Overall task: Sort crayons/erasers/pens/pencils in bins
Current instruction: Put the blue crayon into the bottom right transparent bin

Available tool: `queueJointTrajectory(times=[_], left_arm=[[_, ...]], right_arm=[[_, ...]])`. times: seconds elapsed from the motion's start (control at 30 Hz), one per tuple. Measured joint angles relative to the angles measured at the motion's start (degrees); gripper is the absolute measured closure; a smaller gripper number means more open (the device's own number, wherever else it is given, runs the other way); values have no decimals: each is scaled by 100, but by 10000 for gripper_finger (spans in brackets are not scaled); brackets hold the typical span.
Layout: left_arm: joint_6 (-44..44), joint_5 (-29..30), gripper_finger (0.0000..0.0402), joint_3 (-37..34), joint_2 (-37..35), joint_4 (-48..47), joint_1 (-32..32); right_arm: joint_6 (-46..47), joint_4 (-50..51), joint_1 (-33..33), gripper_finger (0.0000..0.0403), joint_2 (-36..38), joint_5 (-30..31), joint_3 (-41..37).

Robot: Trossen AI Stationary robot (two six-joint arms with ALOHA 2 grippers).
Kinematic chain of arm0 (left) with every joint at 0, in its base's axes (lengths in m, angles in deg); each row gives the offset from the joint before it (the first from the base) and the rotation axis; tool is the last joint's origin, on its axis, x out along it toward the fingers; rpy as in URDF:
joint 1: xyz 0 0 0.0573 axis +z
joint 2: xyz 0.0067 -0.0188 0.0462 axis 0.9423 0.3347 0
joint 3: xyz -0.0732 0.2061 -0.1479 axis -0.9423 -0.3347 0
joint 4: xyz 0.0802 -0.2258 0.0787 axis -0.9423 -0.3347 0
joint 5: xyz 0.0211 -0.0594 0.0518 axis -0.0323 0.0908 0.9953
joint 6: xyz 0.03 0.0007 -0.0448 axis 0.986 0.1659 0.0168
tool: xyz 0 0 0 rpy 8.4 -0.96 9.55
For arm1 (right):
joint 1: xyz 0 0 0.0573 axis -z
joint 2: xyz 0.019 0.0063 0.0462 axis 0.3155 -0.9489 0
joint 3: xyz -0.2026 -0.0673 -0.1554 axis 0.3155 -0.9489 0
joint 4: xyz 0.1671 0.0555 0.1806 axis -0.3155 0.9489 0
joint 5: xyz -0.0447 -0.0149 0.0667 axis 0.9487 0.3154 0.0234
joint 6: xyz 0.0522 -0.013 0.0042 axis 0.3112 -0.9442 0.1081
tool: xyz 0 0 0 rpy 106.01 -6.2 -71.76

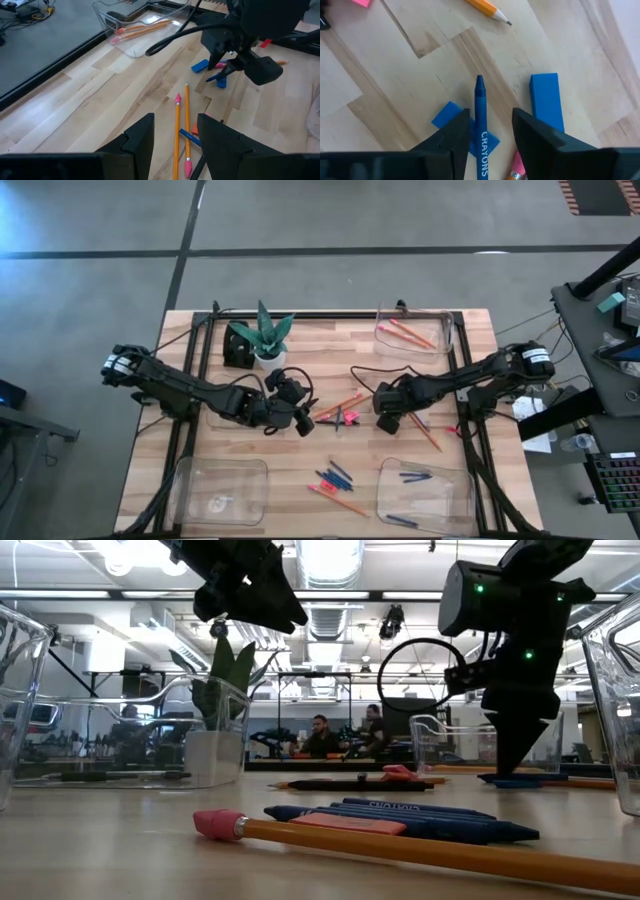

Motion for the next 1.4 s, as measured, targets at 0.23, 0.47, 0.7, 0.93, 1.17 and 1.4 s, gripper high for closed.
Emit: queueJointTrajectory(times=[0.23, 0.47, 0.7, 0.93, 1.17, 1.4], left_arm=[[0, 0, 265, 0, 0, 7, 0], [4, -2, 265, 0, 0, 7, 0], [7, -2, 265, 0, 0, 9, 0], [7, -2, 265, 0, 0, 7, 0], [9, -2, 265, 0, 0, 4, 0], [7, -4, 265, -4, 0, 2, 0]], right_arm=[[3, -96, 0, 306, -3, -1, -72], [277, -550, 33, 334, 8, -162, -347], [138, -617, 33, 342, 8, -162, -389], [0, -622, 18, 383, 13, 32, -397], [-11, -579, 20, 382, 288, 66, -358], [-134, -580, -17, 382, 1018, 212, -330]])
